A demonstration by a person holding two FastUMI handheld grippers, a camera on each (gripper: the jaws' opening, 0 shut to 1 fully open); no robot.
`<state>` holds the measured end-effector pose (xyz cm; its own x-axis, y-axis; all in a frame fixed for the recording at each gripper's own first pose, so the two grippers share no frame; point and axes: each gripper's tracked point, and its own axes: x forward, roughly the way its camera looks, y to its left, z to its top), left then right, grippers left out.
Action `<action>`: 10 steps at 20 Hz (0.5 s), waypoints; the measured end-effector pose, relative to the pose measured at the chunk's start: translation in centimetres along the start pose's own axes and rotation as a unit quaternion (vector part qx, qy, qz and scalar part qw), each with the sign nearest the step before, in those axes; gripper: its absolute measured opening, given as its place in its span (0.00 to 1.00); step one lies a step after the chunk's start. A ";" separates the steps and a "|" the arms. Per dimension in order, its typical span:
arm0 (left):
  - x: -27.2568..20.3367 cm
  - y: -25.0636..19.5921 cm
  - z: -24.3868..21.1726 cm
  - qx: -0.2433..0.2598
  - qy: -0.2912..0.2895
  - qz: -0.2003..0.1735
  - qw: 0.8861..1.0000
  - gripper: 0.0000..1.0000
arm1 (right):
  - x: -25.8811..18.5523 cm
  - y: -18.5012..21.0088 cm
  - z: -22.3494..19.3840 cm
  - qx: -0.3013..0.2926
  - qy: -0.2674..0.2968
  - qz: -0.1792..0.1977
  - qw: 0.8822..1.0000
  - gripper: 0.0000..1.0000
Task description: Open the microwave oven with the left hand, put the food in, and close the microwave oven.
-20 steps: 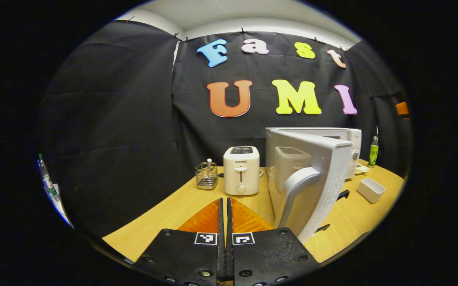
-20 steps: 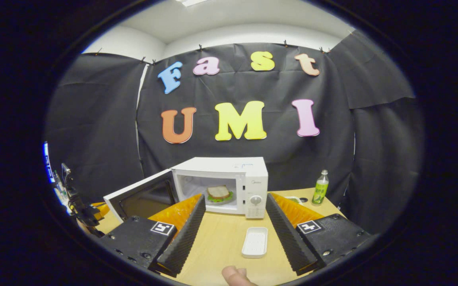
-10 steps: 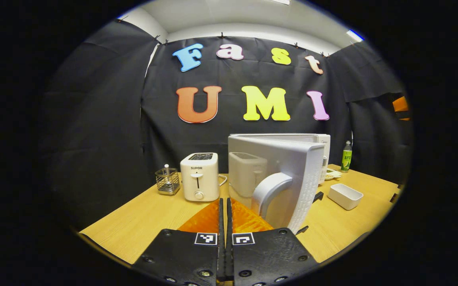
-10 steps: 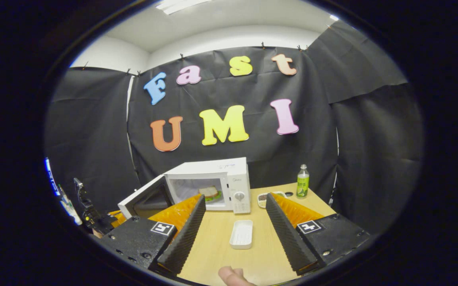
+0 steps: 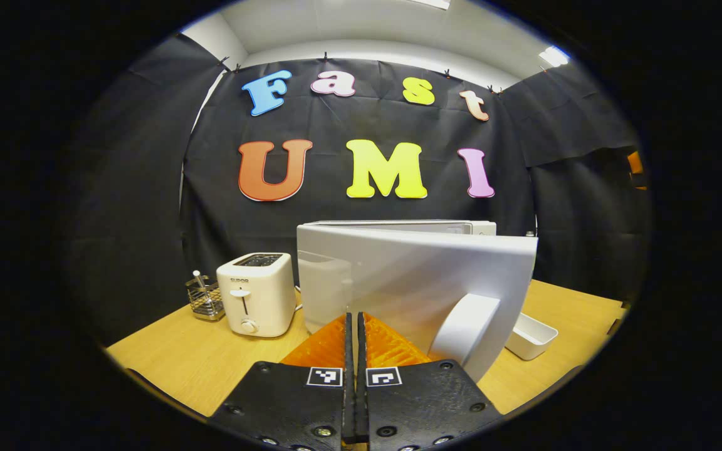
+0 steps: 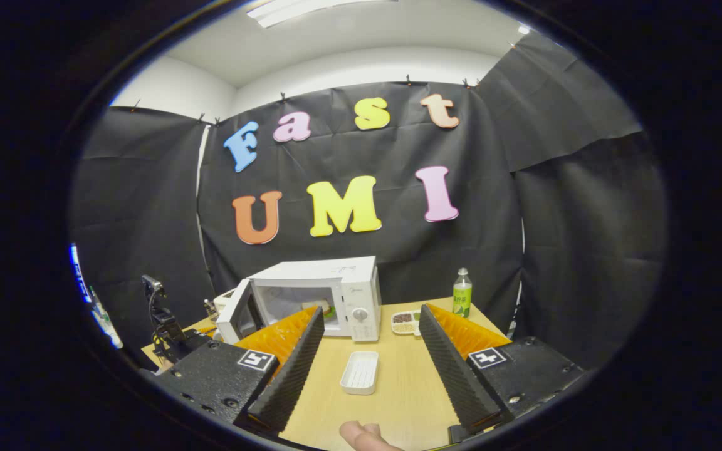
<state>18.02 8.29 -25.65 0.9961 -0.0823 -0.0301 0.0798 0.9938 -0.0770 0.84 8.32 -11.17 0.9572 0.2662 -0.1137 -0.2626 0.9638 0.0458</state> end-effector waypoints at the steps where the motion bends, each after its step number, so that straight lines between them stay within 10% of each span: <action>1: 0.8 -0.3 0.2 -0.014 -0.005 0.004 1.000 0.00 | 0.1 -1.1 0.0 0.005 -0.001 -0.010 1.000 0.97; 10: 9.1 -5.1 1.0 0.017 -0.013 -0.014 1.000 0.00 | 2.2 -6.3 0.3 -0.016 -0.004 -0.050 0.999 0.97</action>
<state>26.68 2.50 -24.50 0.9941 -0.1082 -0.0019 0.1080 0.9932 -0.0437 4.62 2.79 -11.40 0.9797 0.1692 -0.1080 -0.1698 0.9855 0.0037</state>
